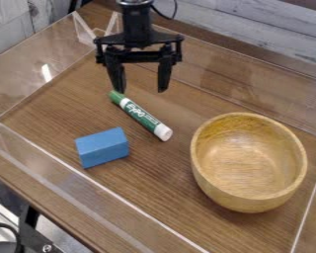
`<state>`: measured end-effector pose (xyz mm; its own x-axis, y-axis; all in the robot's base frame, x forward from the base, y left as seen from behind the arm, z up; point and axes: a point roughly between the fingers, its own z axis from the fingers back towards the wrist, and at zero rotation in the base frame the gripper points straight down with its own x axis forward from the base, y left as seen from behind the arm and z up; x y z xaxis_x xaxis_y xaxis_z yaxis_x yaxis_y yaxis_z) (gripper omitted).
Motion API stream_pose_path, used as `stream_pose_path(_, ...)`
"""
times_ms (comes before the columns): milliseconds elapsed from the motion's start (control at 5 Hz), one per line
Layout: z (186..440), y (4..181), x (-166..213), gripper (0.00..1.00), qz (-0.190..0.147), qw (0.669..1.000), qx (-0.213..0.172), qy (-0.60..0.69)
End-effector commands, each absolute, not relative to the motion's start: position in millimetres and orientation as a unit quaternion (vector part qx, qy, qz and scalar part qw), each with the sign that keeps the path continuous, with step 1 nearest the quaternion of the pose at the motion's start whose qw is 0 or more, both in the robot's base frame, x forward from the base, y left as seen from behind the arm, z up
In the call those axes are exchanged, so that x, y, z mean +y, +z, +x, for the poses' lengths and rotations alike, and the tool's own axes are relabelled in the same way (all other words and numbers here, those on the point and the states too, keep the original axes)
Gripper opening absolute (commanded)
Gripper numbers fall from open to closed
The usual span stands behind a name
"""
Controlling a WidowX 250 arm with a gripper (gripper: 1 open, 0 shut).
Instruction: Put the green marker in the brown bowl
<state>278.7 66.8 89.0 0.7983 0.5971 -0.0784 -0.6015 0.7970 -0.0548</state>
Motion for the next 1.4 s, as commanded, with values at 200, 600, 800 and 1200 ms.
stream_pose_path(200, 285, 95.3, 84, 1.0, -0.06, 0.902, -0.031, 0.426)
stream_pose_path(600, 286, 81.4, 91, 1.0, -0.062, 0.872, -0.042, 0.483)
stream_pose_path(800, 287, 74.7, 93, 1.0, -0.062, 0.864, -0.045, 0.497)
stream_pose_path(1200, 289, 62.0, 95, 1.0, -0.063, 0.853, -0.05, 0.516)
